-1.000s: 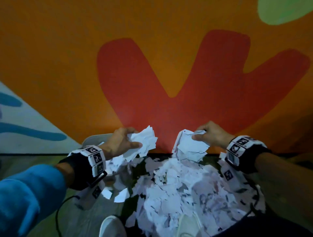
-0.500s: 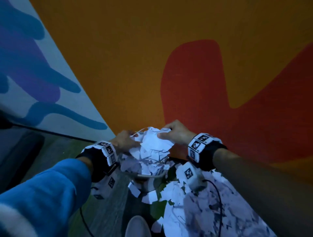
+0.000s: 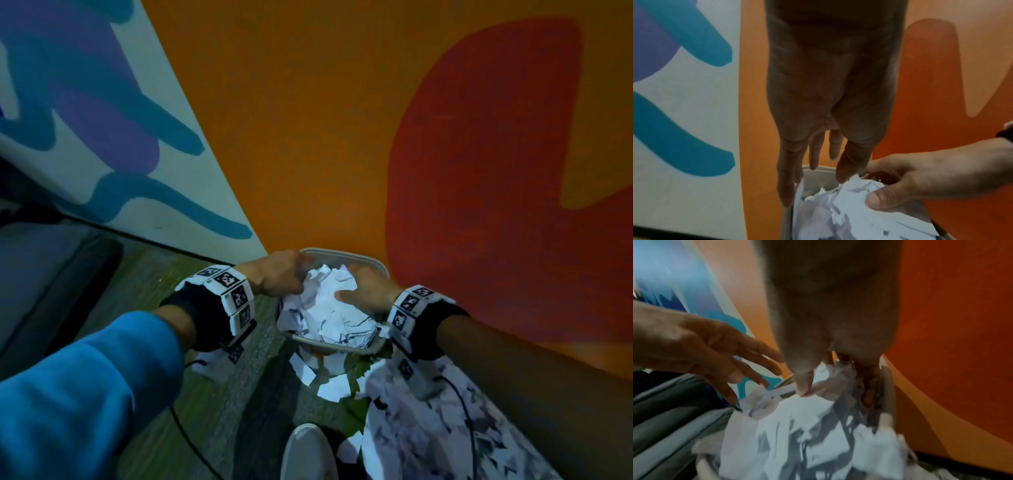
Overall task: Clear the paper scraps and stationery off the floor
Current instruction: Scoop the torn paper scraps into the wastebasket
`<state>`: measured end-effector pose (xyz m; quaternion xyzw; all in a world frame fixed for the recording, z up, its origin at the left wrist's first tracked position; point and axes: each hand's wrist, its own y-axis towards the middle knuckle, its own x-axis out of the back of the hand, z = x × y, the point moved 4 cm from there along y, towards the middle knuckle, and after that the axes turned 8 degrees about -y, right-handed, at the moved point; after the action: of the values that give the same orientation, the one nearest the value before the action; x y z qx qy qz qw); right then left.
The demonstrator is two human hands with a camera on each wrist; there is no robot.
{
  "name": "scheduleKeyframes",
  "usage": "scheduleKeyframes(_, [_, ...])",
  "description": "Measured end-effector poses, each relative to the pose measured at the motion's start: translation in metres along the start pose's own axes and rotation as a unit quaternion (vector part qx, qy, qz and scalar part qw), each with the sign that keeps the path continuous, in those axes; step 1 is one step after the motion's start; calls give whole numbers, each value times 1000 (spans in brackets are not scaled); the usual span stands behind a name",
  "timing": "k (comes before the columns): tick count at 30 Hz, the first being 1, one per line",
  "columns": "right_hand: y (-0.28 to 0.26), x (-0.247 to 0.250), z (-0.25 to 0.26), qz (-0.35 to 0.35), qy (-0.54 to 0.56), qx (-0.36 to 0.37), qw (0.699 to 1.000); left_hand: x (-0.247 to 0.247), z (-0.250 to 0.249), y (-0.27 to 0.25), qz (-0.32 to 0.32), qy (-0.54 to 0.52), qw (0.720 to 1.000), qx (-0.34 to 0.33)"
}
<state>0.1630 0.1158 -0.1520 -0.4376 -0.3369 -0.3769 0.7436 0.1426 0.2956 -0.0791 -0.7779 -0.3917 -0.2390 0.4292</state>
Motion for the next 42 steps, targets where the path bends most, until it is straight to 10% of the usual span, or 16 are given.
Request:
scheduleKeyframes(7, [-34,52,2,-2,-51,61,997,-17,-8,6,53,46,996,-57])
scheduleKeyframes(17, [-2,-17,11,150,-299,68,940,-85,8,63,118,139,983,20])
scheduleKeyframes(33, [45,-64,-6,176,-274,73,942,-123,31,116,122,229,963,73])
scheduleKeyframes(42, [4,20,4,87,-121,103,983,-63,0,87,103,153,983,3])
